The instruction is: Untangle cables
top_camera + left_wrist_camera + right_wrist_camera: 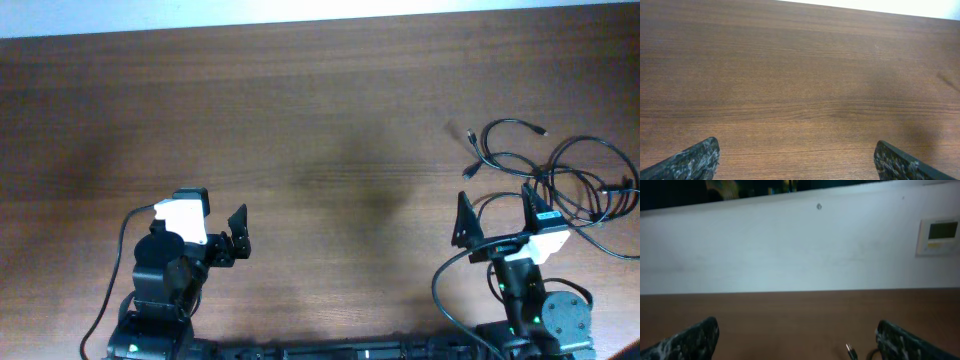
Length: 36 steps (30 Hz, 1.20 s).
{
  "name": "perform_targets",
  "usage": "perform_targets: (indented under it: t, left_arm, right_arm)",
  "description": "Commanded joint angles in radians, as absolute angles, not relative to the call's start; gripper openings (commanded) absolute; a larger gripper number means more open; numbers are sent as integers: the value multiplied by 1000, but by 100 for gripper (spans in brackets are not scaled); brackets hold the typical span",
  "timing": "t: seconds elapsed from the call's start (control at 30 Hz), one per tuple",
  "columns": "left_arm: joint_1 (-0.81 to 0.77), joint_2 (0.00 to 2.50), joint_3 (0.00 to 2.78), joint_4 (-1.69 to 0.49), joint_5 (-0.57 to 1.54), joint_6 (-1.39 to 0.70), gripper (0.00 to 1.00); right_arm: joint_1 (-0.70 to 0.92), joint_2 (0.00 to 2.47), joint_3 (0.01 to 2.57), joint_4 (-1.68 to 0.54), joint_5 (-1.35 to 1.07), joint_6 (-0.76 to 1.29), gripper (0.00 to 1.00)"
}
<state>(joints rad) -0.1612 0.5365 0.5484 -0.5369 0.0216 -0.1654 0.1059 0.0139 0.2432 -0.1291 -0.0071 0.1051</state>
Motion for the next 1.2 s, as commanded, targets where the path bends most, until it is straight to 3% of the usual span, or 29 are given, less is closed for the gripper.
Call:
perform_targets:
  t: [0.0, 0.23, 0.37, 0.5, 1.17]
  left_arm:
    - [-159, 533, 541, -536, 12, -160, 99]
    - [-159, 533, 541, -536, 12, -160, 99]
    - [-159, 533, 541, -536, 12, -160, 99]
    - [-159, 533, 541, -536, 11, -160, 99]
    - [-159, 533, 541, -536, 12, -160, 99]
  right_arm:
    - [113, 4, 173, -36, 1, 110, 100]
    - [113, 4, 6, 262, 1, 110, 100]
    - [110, 4, 6, 207, 17, 81, 99]
    - [110, 4, 6, -78, 14, 60, 99]
    - [111, 4, 6, -80, 9, 60, 99]
